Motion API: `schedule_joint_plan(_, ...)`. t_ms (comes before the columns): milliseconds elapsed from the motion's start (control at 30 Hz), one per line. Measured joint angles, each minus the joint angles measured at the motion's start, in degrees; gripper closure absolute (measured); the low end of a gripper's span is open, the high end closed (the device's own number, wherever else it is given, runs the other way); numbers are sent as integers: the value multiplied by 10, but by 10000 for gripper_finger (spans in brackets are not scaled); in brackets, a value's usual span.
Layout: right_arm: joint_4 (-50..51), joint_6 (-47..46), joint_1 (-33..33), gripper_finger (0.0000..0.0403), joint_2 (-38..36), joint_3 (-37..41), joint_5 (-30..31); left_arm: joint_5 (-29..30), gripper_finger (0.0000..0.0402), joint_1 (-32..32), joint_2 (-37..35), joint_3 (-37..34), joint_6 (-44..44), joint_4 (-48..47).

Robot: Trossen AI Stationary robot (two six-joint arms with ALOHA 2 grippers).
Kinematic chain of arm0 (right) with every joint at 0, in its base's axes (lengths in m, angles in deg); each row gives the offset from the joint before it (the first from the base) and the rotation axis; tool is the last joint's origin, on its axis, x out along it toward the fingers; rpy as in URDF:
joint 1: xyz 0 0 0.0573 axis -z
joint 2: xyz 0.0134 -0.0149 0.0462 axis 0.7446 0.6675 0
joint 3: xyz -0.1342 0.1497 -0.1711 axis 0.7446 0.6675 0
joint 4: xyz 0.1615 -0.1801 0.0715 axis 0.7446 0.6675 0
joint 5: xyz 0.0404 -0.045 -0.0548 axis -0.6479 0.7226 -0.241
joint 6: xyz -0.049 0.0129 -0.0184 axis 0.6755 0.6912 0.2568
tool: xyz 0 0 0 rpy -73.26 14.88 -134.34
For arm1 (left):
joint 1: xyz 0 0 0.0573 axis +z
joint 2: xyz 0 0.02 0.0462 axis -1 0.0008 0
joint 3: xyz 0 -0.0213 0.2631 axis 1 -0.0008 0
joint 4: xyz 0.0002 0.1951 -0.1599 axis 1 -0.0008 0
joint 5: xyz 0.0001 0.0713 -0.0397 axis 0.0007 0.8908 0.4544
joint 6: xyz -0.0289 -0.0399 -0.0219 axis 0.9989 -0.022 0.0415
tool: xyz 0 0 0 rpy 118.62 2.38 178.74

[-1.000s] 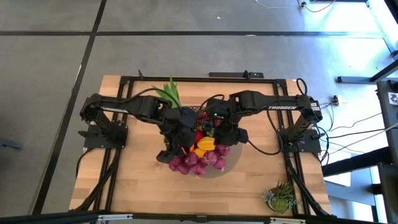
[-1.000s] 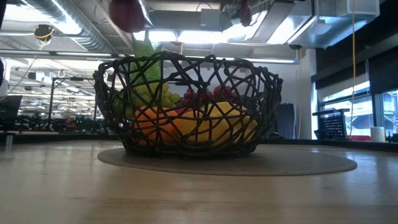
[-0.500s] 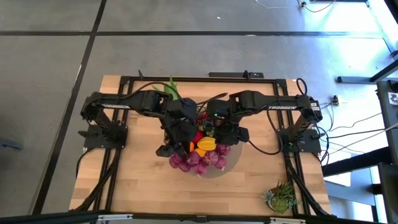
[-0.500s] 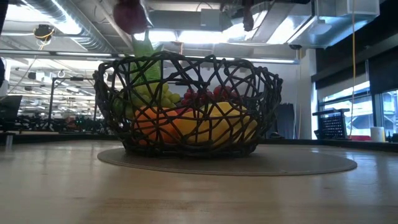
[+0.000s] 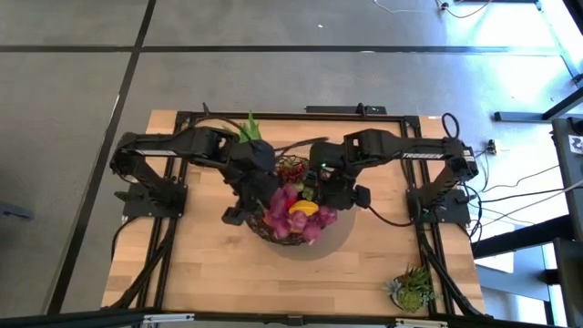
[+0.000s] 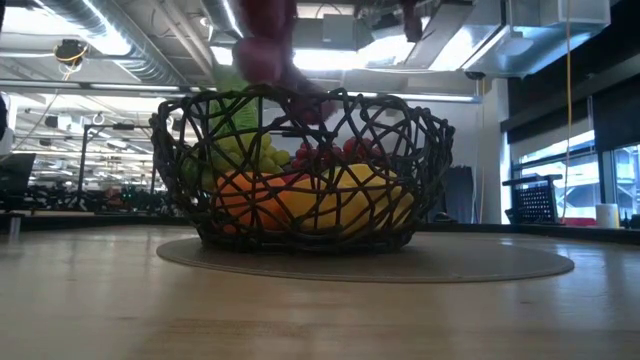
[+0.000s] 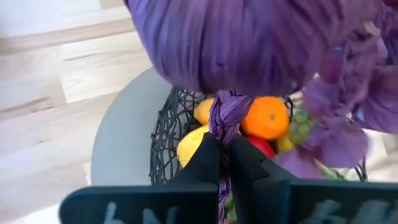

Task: Build produce basket
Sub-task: Put the purple garlic into the wire basket

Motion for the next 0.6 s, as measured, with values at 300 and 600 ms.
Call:
schedule_joint_plan(300, -26, -78, 2, 400, -37, 0, 19, 59, 289, 3, -39, -1, 13, -21)
schedule_joint_plan(600, -17, -295, 4, 400, -44, 0, 47, 117, 289, -5, -79, 0, 28, -27)
